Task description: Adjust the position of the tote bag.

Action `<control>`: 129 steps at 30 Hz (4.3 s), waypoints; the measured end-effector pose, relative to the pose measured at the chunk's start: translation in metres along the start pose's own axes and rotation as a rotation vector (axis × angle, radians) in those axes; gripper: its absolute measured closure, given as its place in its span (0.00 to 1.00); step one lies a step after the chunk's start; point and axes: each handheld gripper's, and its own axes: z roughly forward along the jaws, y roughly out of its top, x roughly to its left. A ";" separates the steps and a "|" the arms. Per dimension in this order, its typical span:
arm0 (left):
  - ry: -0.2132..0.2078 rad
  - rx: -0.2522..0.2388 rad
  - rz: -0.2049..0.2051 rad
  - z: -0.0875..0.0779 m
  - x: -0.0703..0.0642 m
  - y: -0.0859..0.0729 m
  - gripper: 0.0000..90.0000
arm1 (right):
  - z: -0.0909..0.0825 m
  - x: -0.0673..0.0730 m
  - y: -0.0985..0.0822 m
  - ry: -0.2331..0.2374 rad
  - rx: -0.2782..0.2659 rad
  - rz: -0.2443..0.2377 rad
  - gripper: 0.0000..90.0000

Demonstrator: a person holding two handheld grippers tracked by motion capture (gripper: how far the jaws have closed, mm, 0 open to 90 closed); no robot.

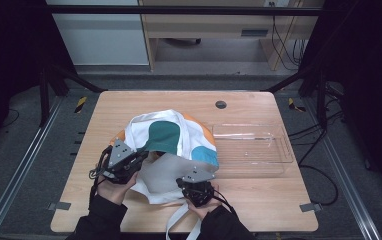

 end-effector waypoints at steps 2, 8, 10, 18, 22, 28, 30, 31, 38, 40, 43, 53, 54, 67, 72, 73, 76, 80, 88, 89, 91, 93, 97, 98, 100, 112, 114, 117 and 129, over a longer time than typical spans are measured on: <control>-0.002 -0.002 -0.003 0.000 0.001 0.000 0.97 | 0.003 0.001 -0.002 0.002 0.013 -0.004 1.00; -0.003 -0.004 -0.002 -0.001 0.002 0.001 0.97 | 0.010 0.002 -0.009 0.007 0.039 0.002 1.00; -0.003 -0.005 -0.002 -0.001 0.002 0.001 0.97 | 0.012 0.002 -0.011 0.007 0.045 0.002 1.00; -0.001 -0.009 -0.006 -0.002 0.002 0.002 0.97 | 0.018 0.002 -0.015 -0.006 0.067 -0.010 1.00; -0.002 -0.012 -0.006 -0.002 0.002 0.002 0.97 | 0.020 0.002 -0.016 -0.008 0.076 -0.004 1.00; 0.000 -0.015 -0.001 -0.003 0.003 0.003 0.97 | 0.021 0.003 -0.018 -0.010 0.087 -0.013 1.00; -0.001 -0.018 -0.008 -0.004 0.003 0.004 0.97 | 0.022 0.003 -0.018 -0.010 0.089 -0.010 1.00; 0.000 -0.021 -0.007 -0.004 0.004 0.004 0.97 | 0.021 0.003 -0.018 -0.010 0.089 -0.010 1.00; -0.001 -0.026 -0.008 -0.005 0.004 0.008 0.97 | 0.022 0.005 -0.020 -0.020 0.077 -0.019 1.00; -0.003 -0.029 -0.008 -0.005 0.006 0.009 0.98 | 0.022 0.005 -0.020 -0.021 0.077 -0.018 1.00; -0.002 -0.037 -0.015 -0.006 0.008 0.012 0.98 | 0.022 0.006 -0.020 -0.028 0.076 -0.024 1.00; 0.014 -0.063 -0.015 -0.007 0.013 0.030 0.98 | 0.022 0.006 -0.020 -0.033 0.076 -0.030 1.00; 0.018 -0.065 -0.013 -0.007 0.014 0.032 0.98 | 0.022 0.006 -0.020 -0.032 0.076 -0.031 1.00; 0.045 -0.086 -0.027 -0.001 0.021 0.057 0.98 | 0.022 0.007 -0.020 -0.032 0.079 -0.032 1.00; 0.054 -0.085 -0.020 0.003 0.022 0.065 0.98 | 0.022 0.007 -0.020 -0.031 0.078 -0.033 1.00; 0.056 -0.088 -0.026 0.004 0.022 0.066 0.98 | 0.022 0.007 -0.020 -0.032 0.078 -0.032 1.00; 0.060 -0.087 -0.028 0.005 0.024 0.069 0.98 | 0.022 0.007 -0.020 -0.033 0.079 -0.032 1.00; 0.065 -0.085 -0.027 0.005 0.027 0.072 0.98 | 0.022 0.007 -0.020 -0.035 0.080 -0.032 1.00; 0.078 -0.087 -0.046 0.011 0.034 0.080 0.98 | 0.022 0.007 -0.020 -0.034 0.080 -0.033 1.00; 0.081 -0.085 -0.046 0.012 0.035 0.082 0.98 | 0.022 0.007 -0.020 -0.033 0.080 -0.034 1.00; 0.084 -0.087 -0.051 0.015 0.036 0.084 0.98 | 0.022 0.007 -0.020 -0.031 0.080 -0.033 1.00; 0.092 -0.086 -0.052 0.017 0.038 0.086 0.98 | 0.022 0.008 -0.020 -0.031 0.081 -0.032 1.00; 0.103 -0.084 -0.061 0.022 0.041 0.089 0.98 | 0.022 0.008 -0.020 -0.032 0.078 -0.038 1.00; 0.106 -0.081 -0.062 0.022 0.041 0.090 0.98 | 0.022 0.008 -0.020 -0.031 0.078 -0.037 1.00; 0.105 -0.086 -0.067 0.023 0.043 0.091 0.98 | 0.022 0.008 -0.020 -0.031 0.078 -0.037 1.00; 0.119 -0.079 -0.094 0.043 0.052 0.097 0.98 | 0.023 0.009 -0.020 -0.026 0.078 -0.042 1.00; 0.119 -0.075 -0.099 0.047 0.054 0.099 0.98 | 0.023 0.009 -0.020 -0.028 0.079 -0.043 1.00; 0.123 -0.069 -0.107 0.052 0.057 0.099 0.98 | 0.023 0.010 -0.020 -0.027 0.079 -0.044 1.00; 0.149 -0.032 -0.123 0.075 0.065 0.098 0.98 | 0.023 0.011 -0.020 -0.025 0.080 -0.047 1.00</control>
